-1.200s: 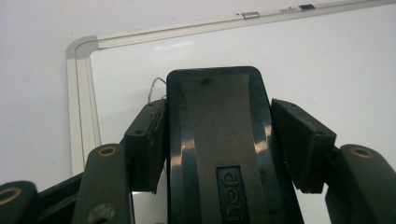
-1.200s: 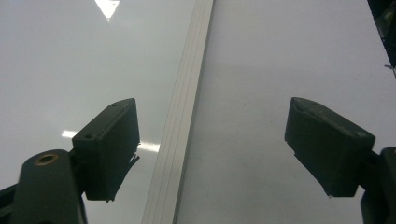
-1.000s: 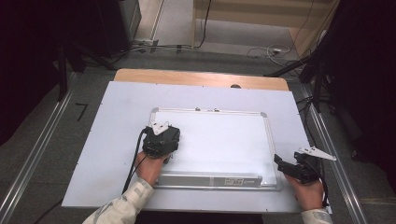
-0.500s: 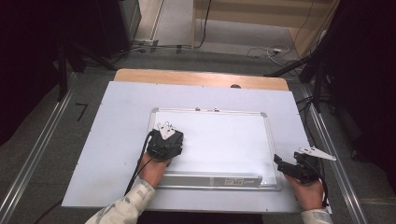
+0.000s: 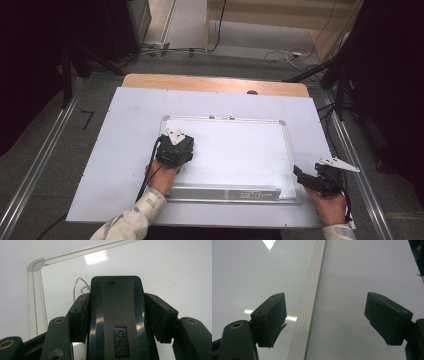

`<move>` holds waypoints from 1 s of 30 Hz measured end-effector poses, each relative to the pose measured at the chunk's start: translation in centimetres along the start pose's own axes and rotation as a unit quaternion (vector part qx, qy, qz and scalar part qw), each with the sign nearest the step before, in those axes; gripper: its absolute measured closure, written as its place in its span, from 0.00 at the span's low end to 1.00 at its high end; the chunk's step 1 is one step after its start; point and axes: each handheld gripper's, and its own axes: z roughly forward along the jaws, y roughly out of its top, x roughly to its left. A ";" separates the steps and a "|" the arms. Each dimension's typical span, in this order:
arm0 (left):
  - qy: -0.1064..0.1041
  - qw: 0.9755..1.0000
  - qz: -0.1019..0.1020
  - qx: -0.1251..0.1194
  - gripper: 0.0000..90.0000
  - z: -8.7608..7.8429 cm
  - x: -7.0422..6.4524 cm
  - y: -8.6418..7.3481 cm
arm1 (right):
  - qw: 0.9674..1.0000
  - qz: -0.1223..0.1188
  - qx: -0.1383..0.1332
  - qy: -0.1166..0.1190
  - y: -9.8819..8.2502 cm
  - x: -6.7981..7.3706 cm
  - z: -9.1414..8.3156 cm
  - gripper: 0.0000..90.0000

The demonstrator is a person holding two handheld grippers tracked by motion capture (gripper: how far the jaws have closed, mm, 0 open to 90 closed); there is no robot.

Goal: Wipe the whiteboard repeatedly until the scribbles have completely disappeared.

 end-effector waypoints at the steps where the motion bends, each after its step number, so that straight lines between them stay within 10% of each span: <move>1: -0.003 1.000 0.001 -0.001 0.46 0.0 -0.2 0.0 | 1.000 -0.002 0.000 0.000 0.0 0.0 0.1 0.18; 30: -0.046 0.999 0.023 0.000 0.45 0.7 -1.3 0.5 | 1.000 -0.007 0.003 0.001 0.2 0.4 0.4 0.18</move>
